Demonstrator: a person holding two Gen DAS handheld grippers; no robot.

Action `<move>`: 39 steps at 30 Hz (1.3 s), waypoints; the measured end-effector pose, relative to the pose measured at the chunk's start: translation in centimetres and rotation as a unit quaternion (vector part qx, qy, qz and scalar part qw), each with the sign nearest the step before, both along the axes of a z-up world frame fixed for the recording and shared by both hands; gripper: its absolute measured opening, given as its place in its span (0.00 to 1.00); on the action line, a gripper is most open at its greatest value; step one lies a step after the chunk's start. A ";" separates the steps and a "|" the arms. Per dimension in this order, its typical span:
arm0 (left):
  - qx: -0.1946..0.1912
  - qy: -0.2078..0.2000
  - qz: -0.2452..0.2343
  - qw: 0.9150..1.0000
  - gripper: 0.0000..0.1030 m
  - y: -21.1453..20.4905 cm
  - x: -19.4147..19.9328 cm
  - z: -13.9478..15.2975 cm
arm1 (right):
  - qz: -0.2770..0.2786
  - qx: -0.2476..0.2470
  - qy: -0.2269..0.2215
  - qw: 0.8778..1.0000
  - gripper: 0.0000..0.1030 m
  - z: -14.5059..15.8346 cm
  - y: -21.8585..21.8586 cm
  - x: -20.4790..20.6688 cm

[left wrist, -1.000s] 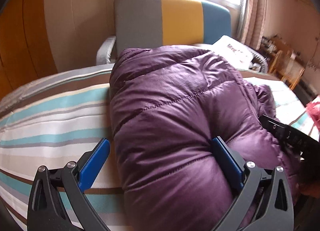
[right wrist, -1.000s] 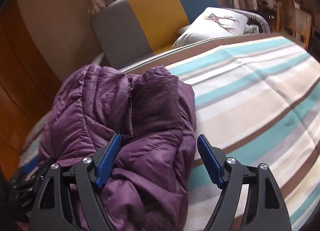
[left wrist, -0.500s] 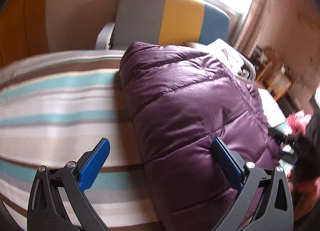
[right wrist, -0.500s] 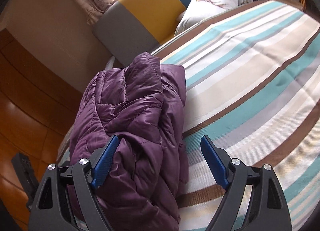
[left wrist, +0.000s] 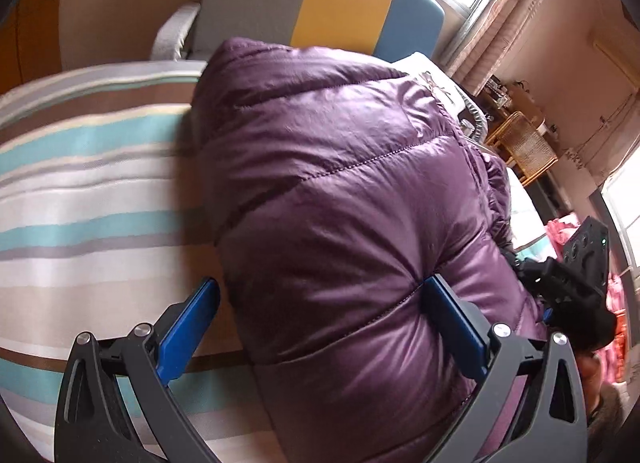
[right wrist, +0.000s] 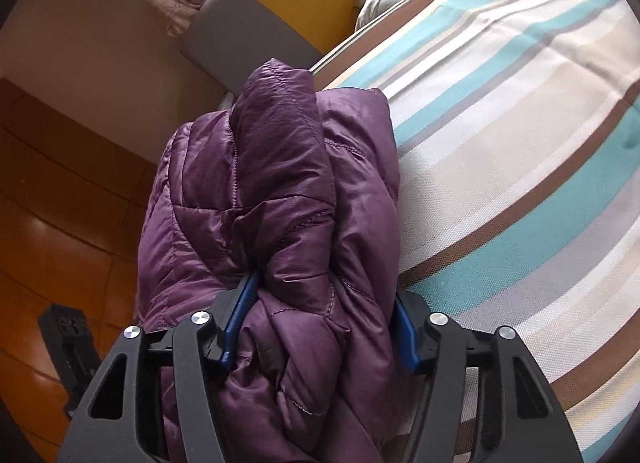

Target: Fold large clothes

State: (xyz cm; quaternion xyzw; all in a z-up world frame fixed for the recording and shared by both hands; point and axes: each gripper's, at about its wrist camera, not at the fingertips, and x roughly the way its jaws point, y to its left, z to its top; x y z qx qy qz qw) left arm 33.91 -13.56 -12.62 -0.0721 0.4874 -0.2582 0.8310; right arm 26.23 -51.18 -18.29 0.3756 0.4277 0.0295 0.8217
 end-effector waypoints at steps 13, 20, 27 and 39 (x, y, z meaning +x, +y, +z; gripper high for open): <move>0.014 -0.065 -0.034 0.997 0.60 -1.8 -2.4 2.1 | 0.005 -0.029 -0.051 0.998 0.32 2.5 2.2 -2.4; 0.021 -0.108 -0.039 0.993 0.54 -1.4 -4.0 3.9 | 0.004 -0.023 -0.076 0.997 0.30 3.3 2.5 -4.6; 0.018 -0.142 -0.033 0.989 0.53 0.8 -5.7 5.7 | 0.007 -0.016 -0.099 0.995 0.30 4.2 3.6 -6.0; -0.008 -0.164 0.022 0.986 0.53 8.4 -8.6 8.4 | 0.050 -0.022 -0.150 0.987 0.30 8.6 9.4 -6.3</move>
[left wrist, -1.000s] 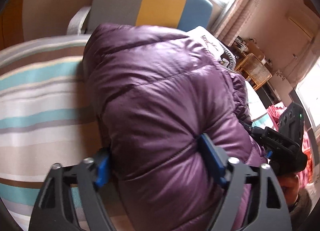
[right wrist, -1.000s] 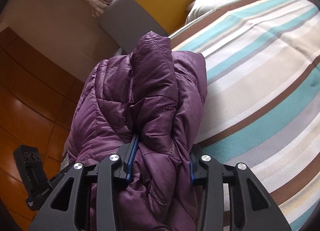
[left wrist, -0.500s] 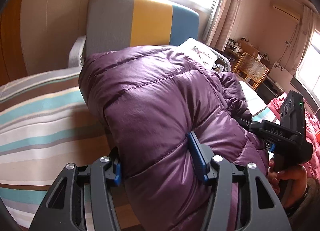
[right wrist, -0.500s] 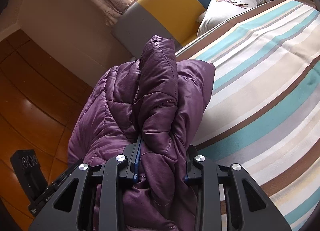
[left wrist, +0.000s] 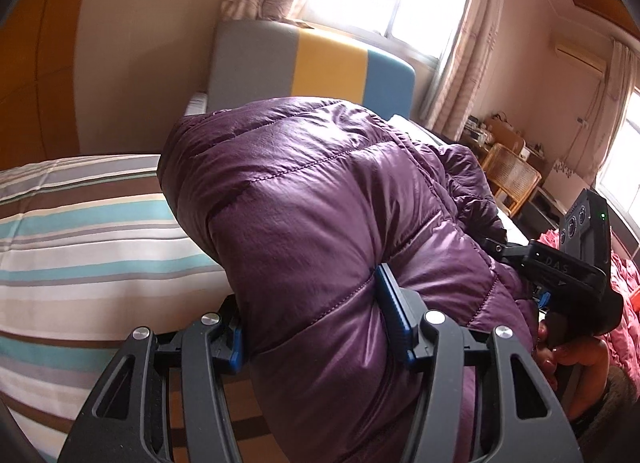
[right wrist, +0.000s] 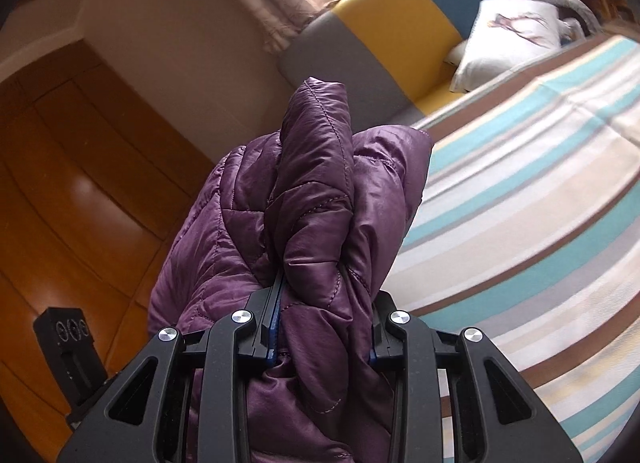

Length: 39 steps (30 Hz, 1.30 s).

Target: Fold large clothes

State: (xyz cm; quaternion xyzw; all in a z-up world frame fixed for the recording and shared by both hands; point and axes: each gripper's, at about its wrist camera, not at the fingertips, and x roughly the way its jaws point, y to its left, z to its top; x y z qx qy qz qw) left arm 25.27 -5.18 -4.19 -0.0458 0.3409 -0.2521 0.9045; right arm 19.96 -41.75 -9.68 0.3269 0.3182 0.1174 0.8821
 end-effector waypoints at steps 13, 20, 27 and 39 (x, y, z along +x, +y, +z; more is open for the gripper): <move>0.007 -0.025 0.069 0.997 0.53 8.4 -2.2 1.8 | 0.067 -0.004 -0.011 0.998 0.30 1.9 7.3 2.7; 0.013 -0.035 0.097 0.995 0.53 12.1 -1.7 2.1 | 0.087 -0.007 -0.014 0.996 0.30 1.4 9.3 6.1; 0.019 -0.018 0.118 0.993 0.53 14.5 0.0 -0.1 | 0.091 -0.013 0.008 0.996 0.30 -1.0 11.2 10.3; 0.021 0.021 0.138 0.990 0.64 15.1 4.1 -6.6 | 0.083 -0.095 0.033 0.991 0.35 -4.0 15.4 9.7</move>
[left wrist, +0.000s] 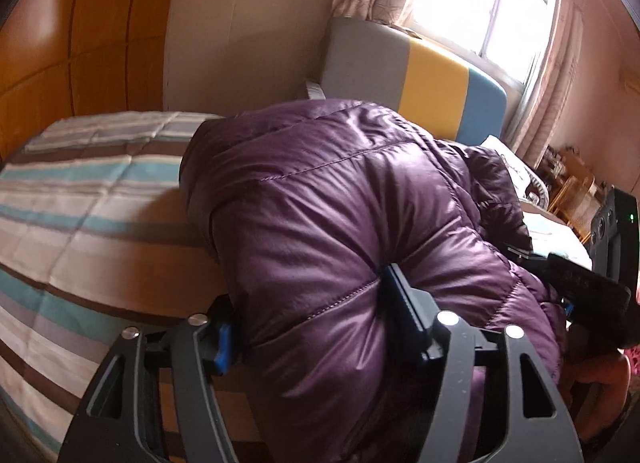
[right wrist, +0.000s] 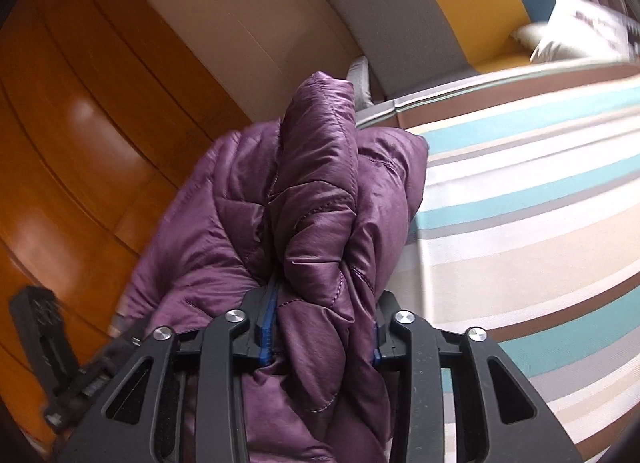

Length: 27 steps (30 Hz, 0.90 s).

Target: Fold large clothes

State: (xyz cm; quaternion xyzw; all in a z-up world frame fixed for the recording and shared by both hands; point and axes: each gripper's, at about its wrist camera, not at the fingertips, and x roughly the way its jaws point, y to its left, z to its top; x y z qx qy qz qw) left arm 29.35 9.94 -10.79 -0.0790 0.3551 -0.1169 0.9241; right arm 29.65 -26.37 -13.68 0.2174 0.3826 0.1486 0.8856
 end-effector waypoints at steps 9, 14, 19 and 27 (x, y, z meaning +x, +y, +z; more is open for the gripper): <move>0.018 -0.003 0.018 1.000 0.70 -0.6 -0.4 -0.2 | -0.002 -0.008 0.001 1.000 0.42 -0.5 -0.4 -0.3; 0.046 -0.034 0.037 0.998 0.77 -1.3 -4.1 1.9 | -0.013 0.013 -0.009 1.000 0.46 1.2 -1.5 -2.0; 0.066 -0.055 0.027 0.996 0.79 -2.3 -7.8 2.6 | -0.014 -0.008 -0.025 1.000 0.46 2.0 -1.6 -4.7; 0.112 -0.010 0.038 0.993 0.82 -3.2 -6.1 -0.2 | -0.023 -0.069 0.016 0.997 0.63 -1.4 -1.3 -2.9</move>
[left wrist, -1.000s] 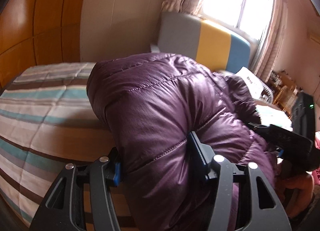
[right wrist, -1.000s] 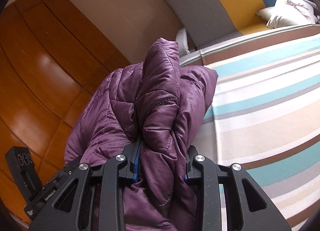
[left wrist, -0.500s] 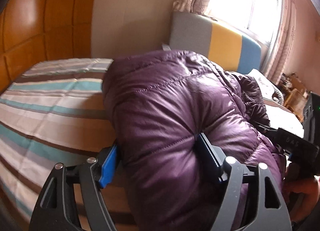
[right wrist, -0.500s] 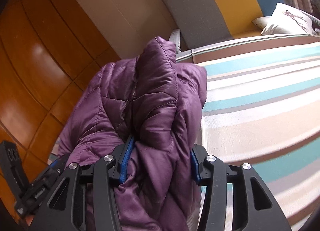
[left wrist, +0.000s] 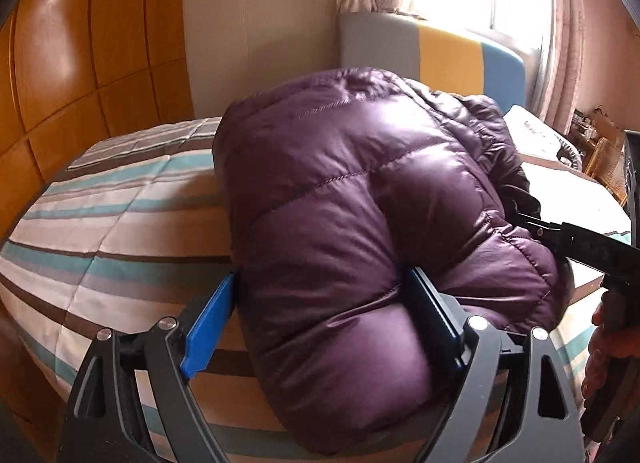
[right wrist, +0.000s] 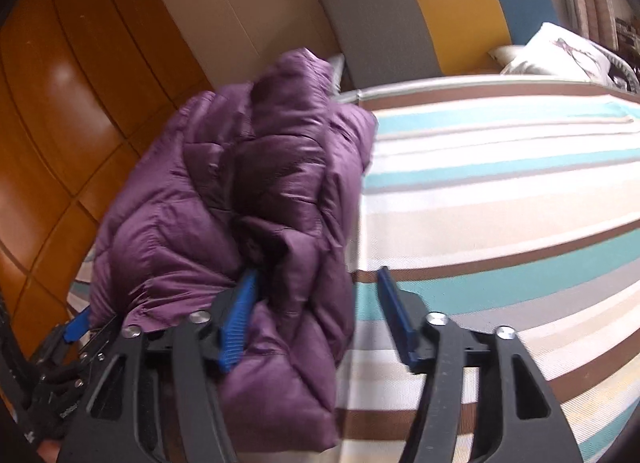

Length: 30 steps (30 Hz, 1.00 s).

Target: Fold large clothes

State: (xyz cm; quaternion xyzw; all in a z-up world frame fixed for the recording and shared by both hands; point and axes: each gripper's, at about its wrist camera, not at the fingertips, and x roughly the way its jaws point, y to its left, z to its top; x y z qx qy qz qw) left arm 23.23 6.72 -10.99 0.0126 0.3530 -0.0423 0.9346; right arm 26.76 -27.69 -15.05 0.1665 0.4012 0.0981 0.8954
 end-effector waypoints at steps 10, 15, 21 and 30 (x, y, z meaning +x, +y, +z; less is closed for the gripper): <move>-0.011 -0.026 0.035 0.999 0.98 0.9 -3.8 3.0 | 0.033 0.000 -0.050 0.998 0.84 4.6 -0.8 -4.1; 0.006 -0.019 0.076 0.997 0.98 1.0 -6.4 4.0 | 0.078 -0.053 -0.090 0.991 0.97 7.2 0.5 -8.7; 0.070 -0.035 0.127 0.989 0.98 0.0 -10.5 5.3 | 0.063 -0.085 -0.108 0.988 0.97 8.6 0.8 -12.5; 0.044 -0.054 0.112 0.991 0.98 0.0 -13.6 7.0 | 0.042 -0.145 -0.125 0.981 0.97 8.8 1.6 -16.2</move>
